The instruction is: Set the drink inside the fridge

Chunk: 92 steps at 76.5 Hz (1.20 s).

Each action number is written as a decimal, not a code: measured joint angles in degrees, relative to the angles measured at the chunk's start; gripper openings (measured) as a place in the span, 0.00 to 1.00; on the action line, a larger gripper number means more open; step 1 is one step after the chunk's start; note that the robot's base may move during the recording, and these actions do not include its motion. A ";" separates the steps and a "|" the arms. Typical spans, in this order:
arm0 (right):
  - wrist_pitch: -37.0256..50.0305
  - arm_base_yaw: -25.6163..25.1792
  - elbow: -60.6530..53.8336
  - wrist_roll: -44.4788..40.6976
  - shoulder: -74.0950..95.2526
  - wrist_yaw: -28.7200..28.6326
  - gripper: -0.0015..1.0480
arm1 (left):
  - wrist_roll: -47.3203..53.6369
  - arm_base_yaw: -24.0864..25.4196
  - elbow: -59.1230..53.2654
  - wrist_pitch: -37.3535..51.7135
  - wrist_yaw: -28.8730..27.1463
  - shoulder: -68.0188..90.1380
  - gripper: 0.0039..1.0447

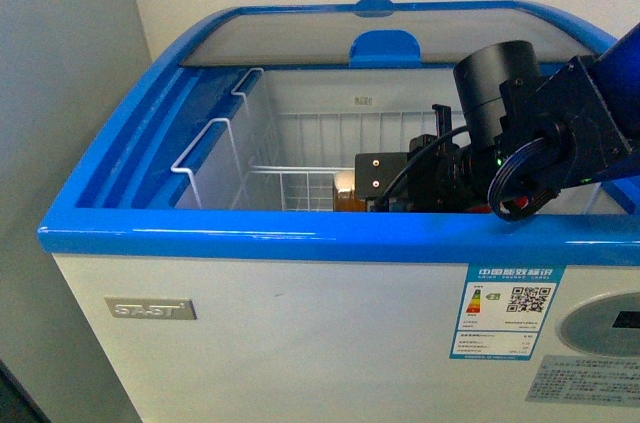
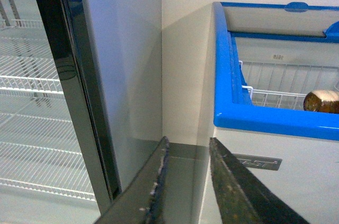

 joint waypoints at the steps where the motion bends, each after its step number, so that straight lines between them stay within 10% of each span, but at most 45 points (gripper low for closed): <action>1: 0.00 0.00 0.26 0.26 0.35 0.17 0.35 | 0.00 0.00 0.00 0.00 0.00 0.00 0.49; 19: 0.37 0.02 1.60 2.51 2.34 0.85 0.35 | 0.02 0.00 0.00 0.00 0.00 0.00 0.94; 27: -0.33 0.04 1.84 3.48 2.54 1.01 0.37 | 0.00 0.00 0.00 0.00 0.00 0.00 0.92; 50: 0.11 0.04 1.77 4.17 1.92 -0.90 0.95 | 0.00 0.00 0.00 0.00 0.00 0.00 0.92; 92: 9.99 -1.25 -12.87 9.53 -18.80 -1.07 0.93 | 0.00 0.00 0.00 0.00 0.00 0.00 0.92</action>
